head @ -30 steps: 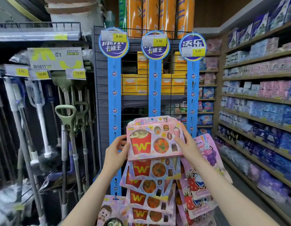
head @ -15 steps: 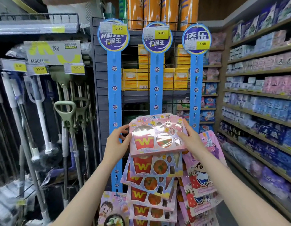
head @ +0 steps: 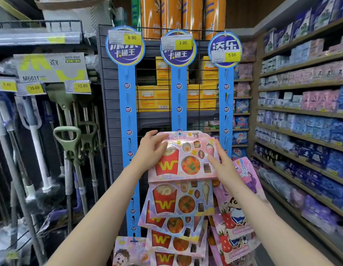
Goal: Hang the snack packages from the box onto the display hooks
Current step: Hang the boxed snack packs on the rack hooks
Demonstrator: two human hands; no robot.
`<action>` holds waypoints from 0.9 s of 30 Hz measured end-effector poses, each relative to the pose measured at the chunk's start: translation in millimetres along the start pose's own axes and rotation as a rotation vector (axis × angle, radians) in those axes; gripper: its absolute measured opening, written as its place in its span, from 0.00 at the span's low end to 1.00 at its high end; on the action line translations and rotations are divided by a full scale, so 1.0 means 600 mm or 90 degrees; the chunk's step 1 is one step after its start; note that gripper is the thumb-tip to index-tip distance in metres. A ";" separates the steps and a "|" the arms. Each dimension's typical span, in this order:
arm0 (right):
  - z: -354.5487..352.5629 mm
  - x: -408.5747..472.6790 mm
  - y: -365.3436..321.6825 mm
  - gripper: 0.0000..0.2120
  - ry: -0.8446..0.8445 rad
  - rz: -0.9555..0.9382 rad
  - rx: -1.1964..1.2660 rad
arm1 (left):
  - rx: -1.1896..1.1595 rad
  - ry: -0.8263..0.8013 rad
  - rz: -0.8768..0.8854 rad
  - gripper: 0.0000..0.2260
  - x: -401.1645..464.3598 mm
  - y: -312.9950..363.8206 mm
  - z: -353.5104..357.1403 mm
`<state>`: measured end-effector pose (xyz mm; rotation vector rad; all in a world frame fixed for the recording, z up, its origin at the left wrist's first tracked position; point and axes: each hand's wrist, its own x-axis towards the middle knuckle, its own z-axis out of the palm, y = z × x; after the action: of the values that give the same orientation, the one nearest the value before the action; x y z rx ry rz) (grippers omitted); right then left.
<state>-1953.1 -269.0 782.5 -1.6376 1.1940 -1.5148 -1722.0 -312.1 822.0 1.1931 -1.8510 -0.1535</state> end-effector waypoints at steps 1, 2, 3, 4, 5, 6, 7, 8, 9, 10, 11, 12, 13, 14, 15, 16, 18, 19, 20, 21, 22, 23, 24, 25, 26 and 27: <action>0.001 0.001 -0.002 0.27 -0.004 0.004 -0.006 | 0.008 -0.006 -0.012 0.17 0.001 -0.003 0.000; 0.002 0.002 -0.002 0.27 -0.009 0.011 -0.012 | 0.015 -0.016 -0.027 0.19 0.000 -0.006 -0.001; 0.003 0.003 -0.002 0.27 -0.014 0.016 -0.016 | 0.018 -0.023 -0.039 0.21 -0.002 -0.008 -0.001; 0.004 0.003 -0.001 0.27 -0.018 0.022 -0.020 | 0.020 -0.028 -0.049 0.22 -0.004 -0.009 -0.001; 0.004 0.003 -0.001 0.27 -0.020 0.027 -0.025 | 0.019 -0.029 -0.054 0.22 -0.007 -0.009 0.000; 0.004 0.002 0.000 0.27 -0.020 0.030 -0.028 | 0.017 -0.028 -0.057 0.22 -0.009 -0.008 0.000; 0.004 0.002 0.000 0.27 -0.021 0.031 -0.027 | 0.013 -0.028 -0.059 0.23 -0.009 -0.008 0.001; 0.004 0.001 -0.001 0.27 -0.022 0.032 -0.023 | 0.008 -0.028 -0.062 0.23 -0.010 -0.008 0.003; 0.003 0.000 -0.001 0.27 -0.023 0.034 -0.019 | 0.004 -0.028 -0.066 0.22 -0.010 -0.008 0.005; 0.002 -0.001 0.000 0.27 -0.023 0.037 -0.017 | 0.003 -0.028 -0.068 0.21 -0.010 -0.009 0.007; 0.000 -0.001 0.002 0.27 -0.023 0.042 -0.020 | 0.002 -0.029 -0.067 0.20 -0.011 -0.010 0.009; -0.001 -0.003 0.003 0.27 -0.021 0.045 -0.023 | 0.000 -0.031 -0.066 0.20 -0.012 -0.010 0.012; -0.002 -0.004 0.005 0.27 -0.018 0.046 -0.023 | -0.005 -0.034 -0.065 0.20 -0.013 -0.010 0.014; -0.003 -0.005 0.007 0.27 -0.013 0.043 -0.020 | -0.011 -0.036 -0.063 0.20 -0.014 -0.008 0.015; -0.004 -0.005 0.007 0.27 -0.008 0.038 -0.018 | -0.016 -0.035 -0.061 0.20 -0.015 -0.007 0.016; -0.005 -0.005 0.005 0.27 -0.003 0.033 -0.018 | -0.015 -0.030 -0.055 0.20 -0.014 -0.006 0.015; -0.006 -0.002 -0.002 0.27 0.002 0.021 -0.023 | -0.012 -0.018 -0.051 0.20 -0.007 -0.003 0.012; -0.006 0.000 -0.005 0.27 0.000 0.019 -0.025 | -0.013 -0.015 -0.058 0.20 -0.003 -0.002 0.009; -0.006 0.004 -0.009 0.27 -0.005 0.018 -0.025 | -0.014 -0.013 -0.067 0.20 -0.001 0.000 0.007; -0.006 0.007 -0.011 0.27 -0.011 0.019 -0.024 | -0.016 -0.011 -0.074 0.20 0.002 0.001 0.004; -0.006 0.011 -0.013 0.27 -0.015 0.020 -0.022 | -0.019 -0.009 -0.077 0.20 0.003 0.002 0.003; -0.006 0.013 -0.014 0.27 -0.018 0.024 -0.020 | -0.020 -0.009 -0.078 0.20 0.003 0.003 0.001; -0.006 0.015 -0.015 0.27 -0.019 0.028 -0.020 | -0.018 -0.011 -0.080 0.20 0.003 0.004 0.001; -0.006 0.016 -0.014 0.27 -0.020 0.032 -0.021 | -0.014 -0.014 -0.083 0.20 0.002 0.004 0.001; -0.006 0.017 -0.014 0.27 -0.021 0.035 -0.023 | -0.008 -0.015 -0.084 0.20 0.001 0.004 0.001; -0.006 0.017 -0.013 0.27 -0.021 0.037 -0.024 | -0.004 -0.017 -0.085 0.20 0.000 0.004 0.002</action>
<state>-1955.6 -274.4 794.7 -1.6309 1.2483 -1.4319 -1724.4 -311.2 822.6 1.3157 -1.7921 -0.2508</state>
